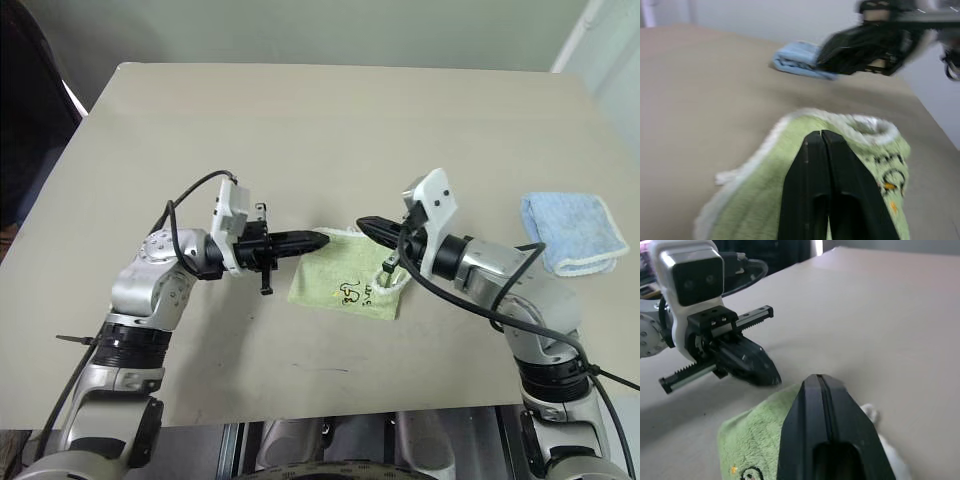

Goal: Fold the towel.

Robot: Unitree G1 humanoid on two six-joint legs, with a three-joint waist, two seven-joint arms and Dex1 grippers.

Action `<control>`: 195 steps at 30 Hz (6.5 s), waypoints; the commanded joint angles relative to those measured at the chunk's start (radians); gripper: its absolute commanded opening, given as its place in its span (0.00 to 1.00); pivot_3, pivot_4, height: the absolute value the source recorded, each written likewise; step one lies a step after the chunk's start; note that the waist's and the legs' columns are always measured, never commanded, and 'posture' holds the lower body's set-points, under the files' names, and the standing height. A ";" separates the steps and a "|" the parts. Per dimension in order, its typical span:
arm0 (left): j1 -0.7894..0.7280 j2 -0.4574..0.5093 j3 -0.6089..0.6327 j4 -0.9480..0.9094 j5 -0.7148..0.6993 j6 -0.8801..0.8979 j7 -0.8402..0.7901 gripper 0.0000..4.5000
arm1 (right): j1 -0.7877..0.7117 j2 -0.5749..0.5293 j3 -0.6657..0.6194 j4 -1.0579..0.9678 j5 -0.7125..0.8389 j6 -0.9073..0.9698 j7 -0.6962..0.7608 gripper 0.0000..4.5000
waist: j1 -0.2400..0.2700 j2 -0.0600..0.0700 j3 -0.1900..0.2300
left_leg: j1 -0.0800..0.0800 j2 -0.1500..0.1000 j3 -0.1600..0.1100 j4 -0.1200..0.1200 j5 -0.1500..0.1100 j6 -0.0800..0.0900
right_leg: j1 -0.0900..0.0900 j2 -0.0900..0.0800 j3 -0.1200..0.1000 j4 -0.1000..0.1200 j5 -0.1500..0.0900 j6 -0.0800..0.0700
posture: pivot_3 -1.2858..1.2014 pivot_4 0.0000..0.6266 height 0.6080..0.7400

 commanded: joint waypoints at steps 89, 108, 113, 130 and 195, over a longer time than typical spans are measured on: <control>-0.203 0.215 -0.106 0.167 -0.225 1.260 0.089 1.00 | 0.278 -0.193 -0.182 -0.251 0.042 0.046 0.056 1.00 | -0.001 0.006 -0.005 | 0.004 -0.001 0.003 0.000 -0.001 -0.003 | 0.004 -0.001 0.002 -0.001 -0.005 0.005 | 0.52 0.24 0.72; -0.231 0.022 -0.069 0.209 -0.243 1.273 0.186 1.00 | 0.279 -0.195 -0.189 -0.269 0.061 0.069 0.024 1.00 | 0.031 0.007 -0.006 | 0.004 -0.011 0.001 0.005 0.000 -0.001 | 0.010 -0.009 0.002 -0.001 -0.008 0.011 | 0.52 0.24 0.72; -0.252 -0.045 -0.052 0.245 -0.246 1.271 0.206 1.00 | 0.284 -0.191 -0.195 -0.277 0.067 0.073 0.009 1.00 | 0.033 0.008 -0.006 | 0.004 -0.017 0.000 0.013 -0.002 0.006 | 0.014 -0.017 0.002 -0.001 -0.008 0.018 | 0.52 0.24 0.72; -0.320 -0.126 -0.123 0.281 -0.221 1.195 0.181 1.00 | 0.276 -0.204 -0.217 -0.279 0.097 0.091 -0.019 1.00 | 0.035 0.008 -0.006 | -0.001 -0.047 -0.001 0.015 0.000 0.024 | 0.017 -0.044 0.003 -0.001 -0.014 0.043 | 0.52 0.24 0.72; -0.167 0.122 0.943 0.507 -0.307 0.607 1.029 0.01 | 0.220 -0.299 -0.081 -0.150 0.019 -0.081 0.209 1.00 | 0.010 0.001 0.002 | -0.014 -0.054 0.001 0.015 0.006 0.029 | 0.006 -0.053 -0.003 -0.003 -0.014 0.047 | 0.52 0.24 0.72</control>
